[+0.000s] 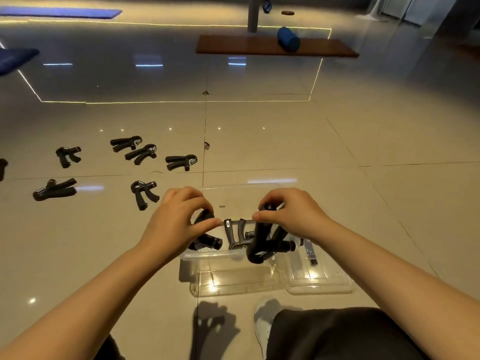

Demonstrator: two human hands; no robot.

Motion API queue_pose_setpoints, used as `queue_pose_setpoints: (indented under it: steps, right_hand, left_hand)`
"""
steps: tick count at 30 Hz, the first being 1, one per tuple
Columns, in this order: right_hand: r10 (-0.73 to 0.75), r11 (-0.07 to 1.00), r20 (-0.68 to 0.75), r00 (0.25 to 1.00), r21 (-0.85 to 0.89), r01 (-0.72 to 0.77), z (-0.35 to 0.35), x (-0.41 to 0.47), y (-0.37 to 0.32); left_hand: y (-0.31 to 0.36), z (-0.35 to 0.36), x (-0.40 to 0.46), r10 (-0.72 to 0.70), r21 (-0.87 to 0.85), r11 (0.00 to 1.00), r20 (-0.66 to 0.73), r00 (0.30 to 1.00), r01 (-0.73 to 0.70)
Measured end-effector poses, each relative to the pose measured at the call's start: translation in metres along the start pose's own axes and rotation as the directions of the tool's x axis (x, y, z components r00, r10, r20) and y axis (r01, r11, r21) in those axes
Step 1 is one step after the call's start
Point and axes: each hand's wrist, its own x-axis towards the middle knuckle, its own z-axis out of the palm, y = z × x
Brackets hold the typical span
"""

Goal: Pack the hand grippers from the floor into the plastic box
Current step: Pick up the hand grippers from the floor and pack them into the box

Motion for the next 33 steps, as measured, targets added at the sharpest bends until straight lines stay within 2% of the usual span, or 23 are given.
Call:
queue_pose_setpoints:
  steps: [2, 4, 8, 10, 15, 18, 21, 23, 25, 27, 33]
  right_hand:
    - [-0.037, 0.998, 0.003, 0.999, 0.054, 0.037, -0.001, 0.011, 0.0]
    - [-0.063, 0.993, 0.008, 0.998, 0.103, 0.062, -0.001, 0.023, 0.001]
    - [-0.074, 0.993, 0.026, 0.997, 0.095, 0.071, 0.01, 0.054, 0.011]
    - [-0.058, 0.993, 0.027, 0.998, 0.105, 0.055, 0.021, 0.071, 0.021]
    - [-0.013, 0.996, 0.022, 1.0, 0.086, 0.011, 0.063, 0.106, 0.068]
    - [0.04, 0.999, 0.027, 0.999, 0.033, -0.041, 0.086, 0.13, 0.101]
    - [0.045, 0.999, -0.037, 0.998, 0.016, -0.044, 0.103, 0.155, 0.124]
    - [0.014, 0.999, -0.055, 0.998, -0.048, -0.016, 0.119, 0.163, 0.134]
    - [-0.076, 0.952, -0.001, 0.997, -0.297, 0.072, 0.136, 0.161, 0.144]
    - [-0.157, 0.849, 0.088, 0.984, -0.496, 0.18, 0.145, 0.152, 0.155]
    - [-0.014, 0.836, 0.296, 0.955, -0.521, 0.173, 0.151, 0.142, 0.156]
  left_hand:
    - [0.002, 0.003, 0.009, -0.019, -0.022, 1.0, 0.008, 1.0, 0.019]
    - [0.003, 0.005, 0.017, 0.028, 0.055, 0.998, 0.047, 0.998, -0.031]
    - [-0.006, 0.008, 0.04, 0.077, 0.19, 0.977, 0.103, 0.992, -0.095]
    - [-0.017, 0.014, 0.048, 0.062, 0.171, 0.982, 0.092, 0.994, -0.077]
    - [-0.058, 0.074, 0.044, 0.005, 0.002, 1.0, -0.09, 0.996, -0.005]
    - [-0.089, 0.123, 0.04, 0.011, -0.05, 0.999, -0.069, 0.998, -0.014]
    - [-0.114, 0.155, 0.036, 0.057, -0.043, 0.997, -0.074, 0.996, -0.06]
    - [-0.123, 0.169, 0.034, 0.08, -0.023, 0.996, -0.098, 0.992, -0.082]
    - [-0.128, 0.179, 0.033, 0.123, 0.014, 0.992, -0.107, 0.987, -0.122]
    - [-0.129, 0.184, 0.032, 0.166, 0.029, 0.986, -0.093, 0.982, -0.164]
    - [-0.125, 0.187, 0.029, 0.142, 0.001, 0.99, -0.116, 0.983, -0.143]
